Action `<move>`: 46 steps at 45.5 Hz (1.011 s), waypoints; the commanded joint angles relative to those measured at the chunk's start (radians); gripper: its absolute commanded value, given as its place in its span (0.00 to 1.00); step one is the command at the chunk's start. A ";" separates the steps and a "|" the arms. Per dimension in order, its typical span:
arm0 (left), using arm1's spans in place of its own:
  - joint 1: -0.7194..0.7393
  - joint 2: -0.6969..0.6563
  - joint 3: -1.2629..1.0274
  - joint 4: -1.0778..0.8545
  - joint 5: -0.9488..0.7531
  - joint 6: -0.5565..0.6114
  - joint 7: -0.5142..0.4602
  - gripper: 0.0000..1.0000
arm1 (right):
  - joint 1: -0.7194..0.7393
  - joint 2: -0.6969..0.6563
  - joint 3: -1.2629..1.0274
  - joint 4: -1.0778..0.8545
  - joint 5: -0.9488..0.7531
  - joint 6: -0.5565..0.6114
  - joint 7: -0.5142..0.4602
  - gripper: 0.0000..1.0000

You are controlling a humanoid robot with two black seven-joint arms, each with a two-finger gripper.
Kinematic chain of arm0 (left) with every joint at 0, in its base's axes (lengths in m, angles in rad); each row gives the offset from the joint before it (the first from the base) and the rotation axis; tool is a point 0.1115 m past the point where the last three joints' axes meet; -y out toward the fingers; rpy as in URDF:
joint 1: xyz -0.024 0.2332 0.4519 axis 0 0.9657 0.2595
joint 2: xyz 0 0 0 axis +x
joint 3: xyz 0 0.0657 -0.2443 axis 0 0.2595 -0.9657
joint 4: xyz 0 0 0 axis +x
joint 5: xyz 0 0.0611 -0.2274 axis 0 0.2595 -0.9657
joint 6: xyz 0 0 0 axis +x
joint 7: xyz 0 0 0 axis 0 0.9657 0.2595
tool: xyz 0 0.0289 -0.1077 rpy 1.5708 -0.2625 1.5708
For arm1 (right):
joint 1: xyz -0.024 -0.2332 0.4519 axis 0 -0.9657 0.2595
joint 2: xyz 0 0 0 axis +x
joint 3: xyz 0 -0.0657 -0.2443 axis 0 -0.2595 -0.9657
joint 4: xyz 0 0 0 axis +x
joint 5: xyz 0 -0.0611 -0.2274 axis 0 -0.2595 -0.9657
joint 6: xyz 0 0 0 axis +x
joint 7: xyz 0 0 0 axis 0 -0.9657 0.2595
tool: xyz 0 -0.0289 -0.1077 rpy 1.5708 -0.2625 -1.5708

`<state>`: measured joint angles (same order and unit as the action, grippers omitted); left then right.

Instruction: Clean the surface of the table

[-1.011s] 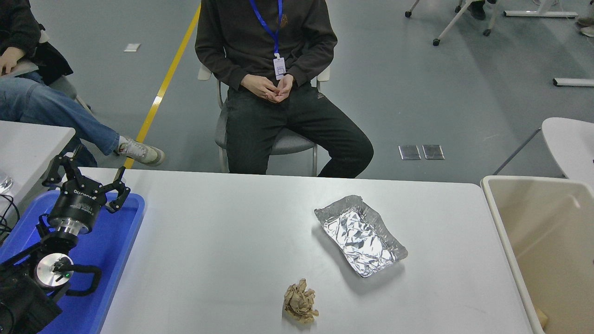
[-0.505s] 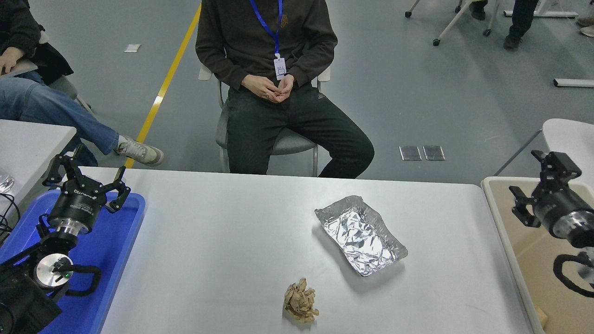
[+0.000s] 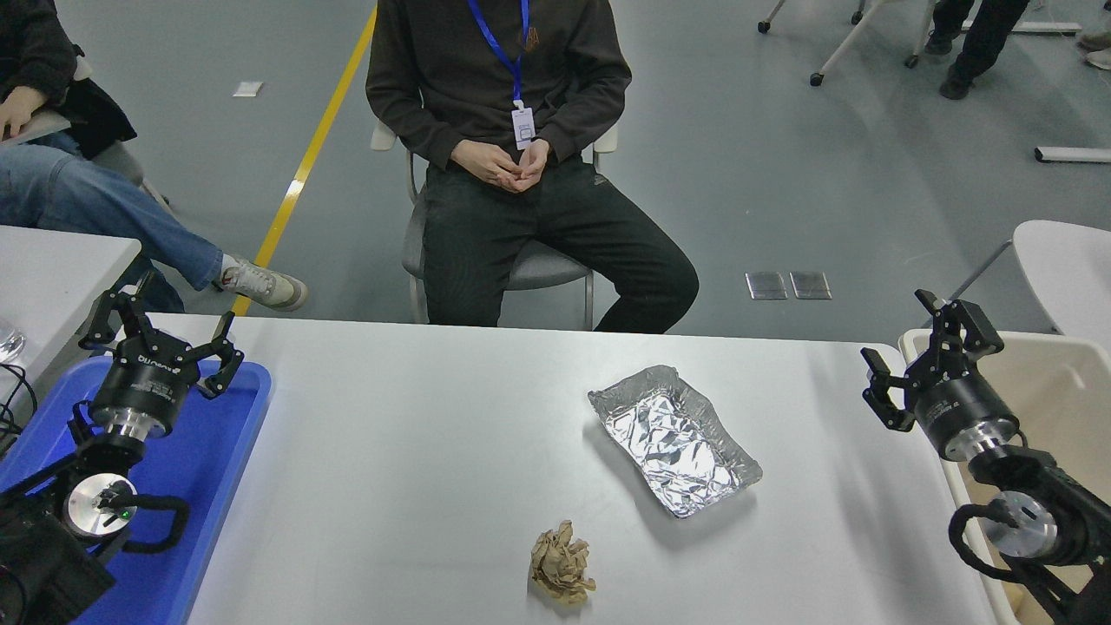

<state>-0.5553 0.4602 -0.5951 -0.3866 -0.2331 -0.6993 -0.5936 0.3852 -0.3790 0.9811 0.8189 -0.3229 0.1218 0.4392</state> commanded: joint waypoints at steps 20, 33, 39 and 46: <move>0.000 0.000 0.000 0.000 0.000 0.000 0.000 1.00 | 0.063 0.081 0.004 -0.130 0.002 0.022 0.059 1.00; 0.000 0.000 0.000 0.000 0.000 0.000 0.001 1.00 | 0.081 -0.024 -0.182 -0.006 -0.001 0.007 0.003 1.00; 0.000 0.000 0.000 0.000 0.000 0.000 0.001 1.00 | 0.093 -0.101 -0.217 0.166 -0.034 -0.109 -0.112 1.00; 0.000 0.000 0.000 0.000 0.000 0.000 0.001 1.00 | 0.132 -0.179 -0.272 0.377 -0.195 -0.270 -0.296 1.00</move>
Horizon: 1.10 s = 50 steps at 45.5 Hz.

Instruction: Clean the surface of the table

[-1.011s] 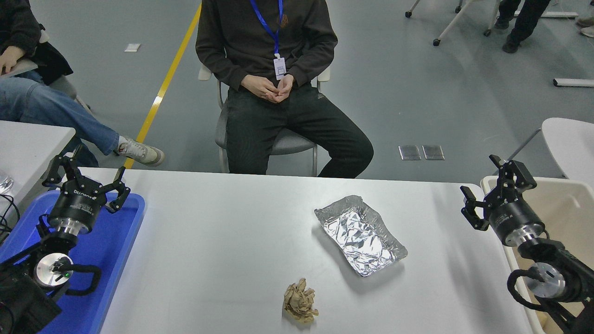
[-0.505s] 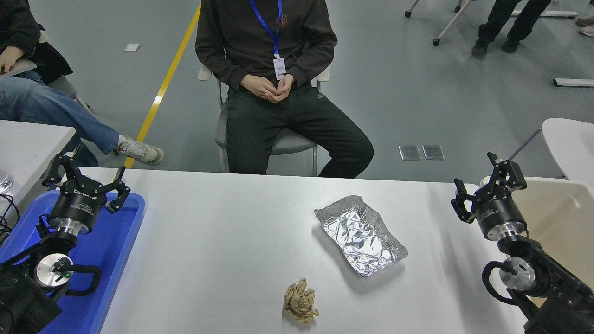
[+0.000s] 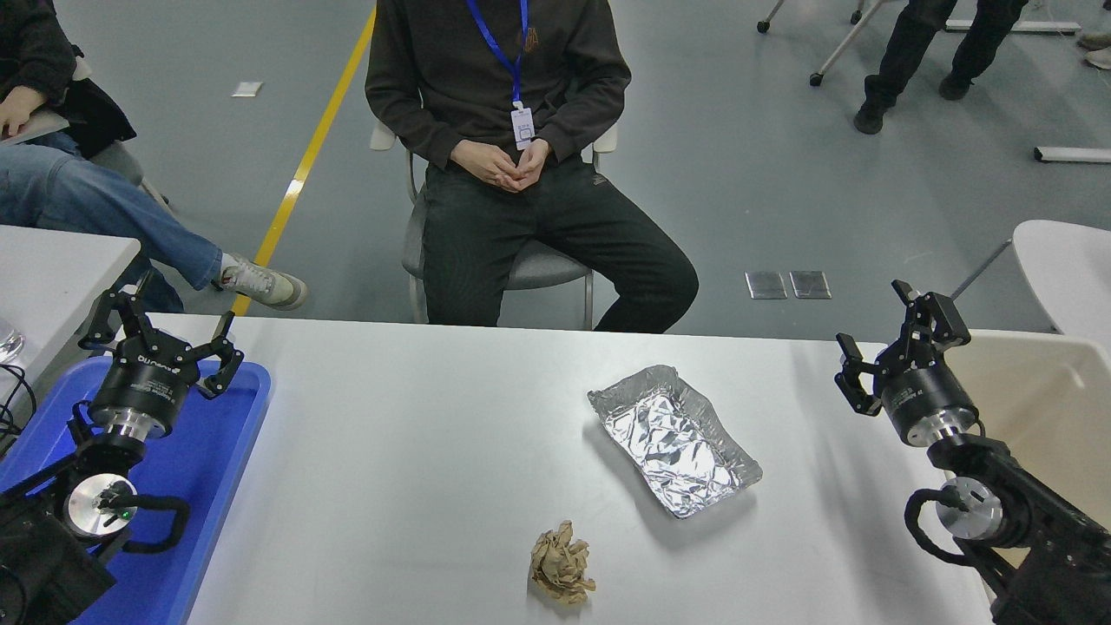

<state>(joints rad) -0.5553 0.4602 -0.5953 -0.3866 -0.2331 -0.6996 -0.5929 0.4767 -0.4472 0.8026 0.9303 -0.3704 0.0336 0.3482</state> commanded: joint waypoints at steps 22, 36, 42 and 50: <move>0.000 0.000 0.000 0.000 0.000 0.000 -0.001 1.00 | 0.144 -0.340 -0.400 0.573 -0.432 -0.187 -0.462 1.00; 0.000 0.000 0.000 0.000 0.000 0.000 0.001 1.00 | 0.367 -0.340 -0.755 0.553 -0.532 -0.158 -0.477 1.00; 0.000 0.000 0.000 0.000 0.000 0.000 0.001 1.00 | 0.500 -0.331 -0.890 0.510 -0.547 -0.150 -0.471 1.00; 0.000 0.000 0.000 0.000 0.000 0.000 -0.001 1.00 | 0.595 -0.318 -0.979 0.478 -0.553 -0.150 -0.468 1.00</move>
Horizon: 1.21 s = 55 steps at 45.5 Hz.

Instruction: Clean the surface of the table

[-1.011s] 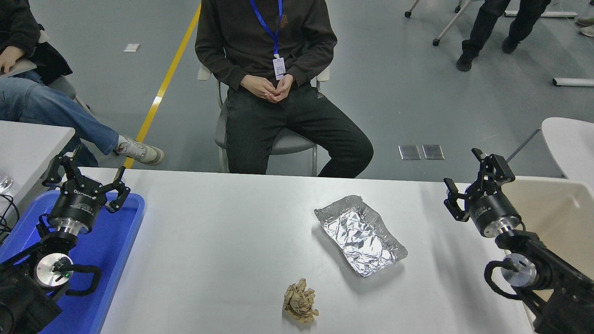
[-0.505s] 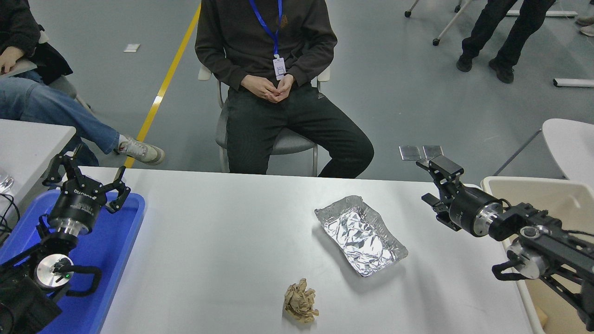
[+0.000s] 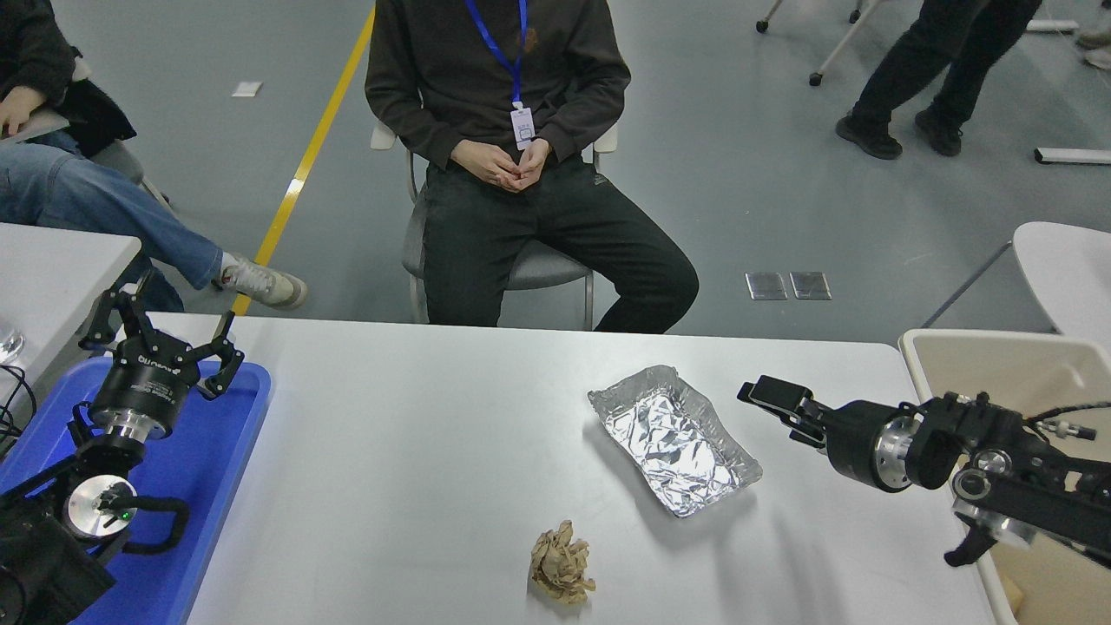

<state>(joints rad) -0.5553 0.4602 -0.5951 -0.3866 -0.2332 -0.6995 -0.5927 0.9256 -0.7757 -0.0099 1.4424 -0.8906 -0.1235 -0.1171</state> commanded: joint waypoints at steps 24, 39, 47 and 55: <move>0.000 0.000 0.000 -0.001 0.000 0.000 0.001 1.00 | 0.334 0.337 -0.502 -0.235 -0.149 -0.010 0.083 1.00; 0.000 0.000 0.000 -0.001 0.000 0.000 0.001 1.00 | 0.342 0.443 -0.604 -0.332 -0.185 -0.008 0.085 1.00; 0.000 0.000 0.000 -0.001 0.000 0.000 0.001 1.00 | 0.319 0.484 -0.604 -0.393 -0.185 -0.008 0.085 1.00; 0.000 0.000 0.000 -0.001 0.000 0.000 0.001 1.00 | 0.300 0.495 -0.639 -0.413 -0.212 -0.005 0.093 1.00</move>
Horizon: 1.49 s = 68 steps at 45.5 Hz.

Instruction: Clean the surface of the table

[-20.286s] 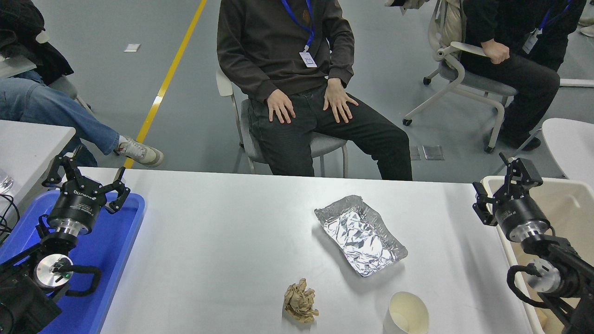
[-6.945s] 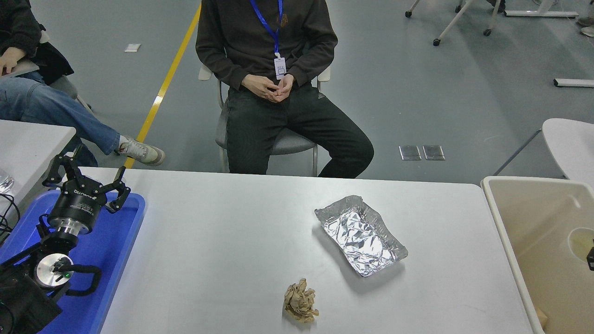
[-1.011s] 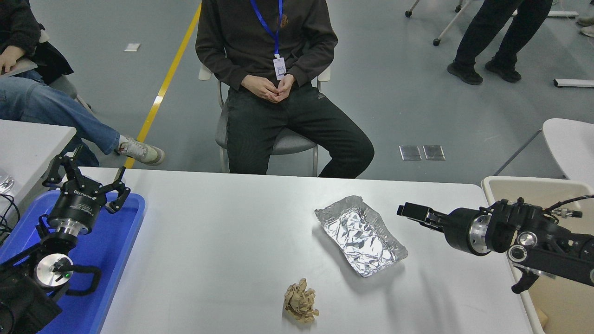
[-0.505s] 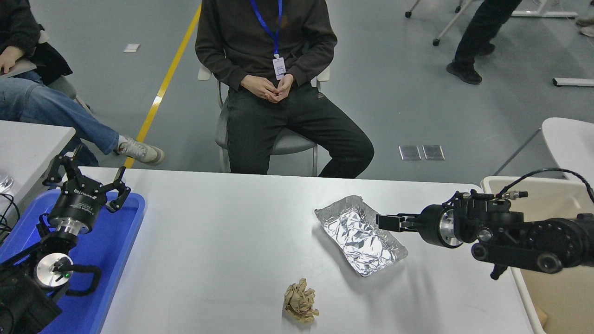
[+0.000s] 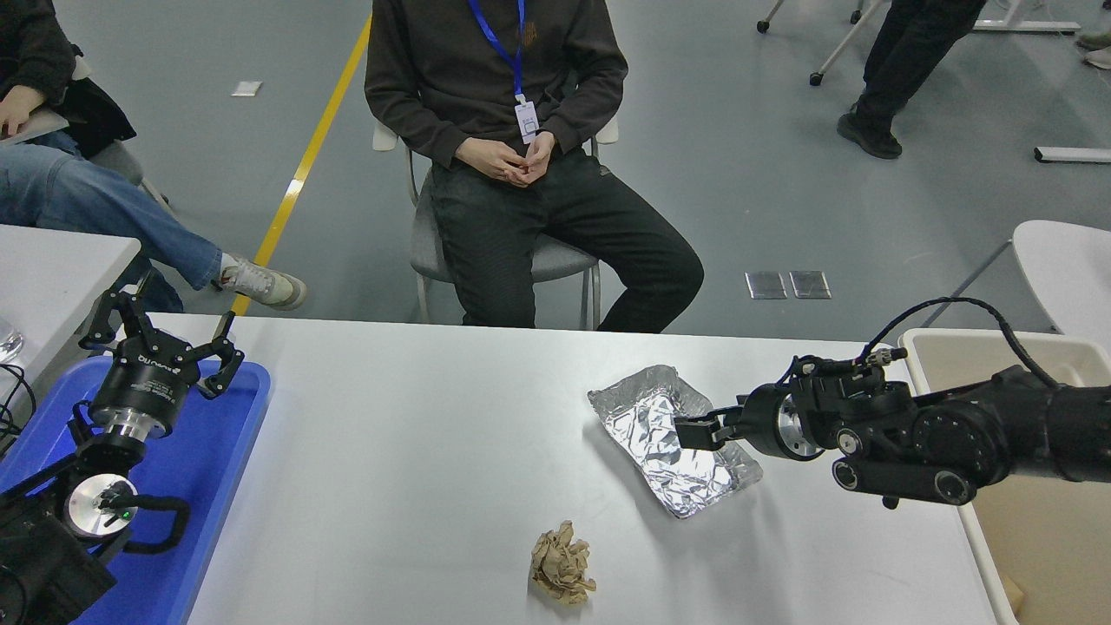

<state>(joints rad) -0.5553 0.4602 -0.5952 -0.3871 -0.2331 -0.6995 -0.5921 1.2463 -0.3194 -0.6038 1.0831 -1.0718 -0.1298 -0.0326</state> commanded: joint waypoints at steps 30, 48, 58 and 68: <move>0.000 0.000 0.000 -0.001 0.000 0.000 0.000 1.00 | -0.136 0.043 -0.047 -0.160 -0.048 -0.024 0.010 0.86; 0.000 0.000 0.000 -0.001 0.000 0.000 0.000 1.00 | -0.162 0.063 -0.047 -0.207 -0.046 -0.037 0.043 0.31; 0.000 0.000 0.000 0.001 0.000 0.000 0.000 1.00 | -0.159 0.063 -0.048 -0.209 -0.046 -0.037 0.043 0.04; 0.000 0.000 0.000 -0.001 0.000 0.000 0.000 1.00 | -0.146 0.062 -0.047 -0.203 -0.045 -0.033 0.045 0.00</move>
<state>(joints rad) -0.5553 0.4602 -0.5952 -0.3869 -0.2331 -0.6995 -0.5921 1.0918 -0.2574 -0.6515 0.8788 -1.1177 -0.1664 0.0091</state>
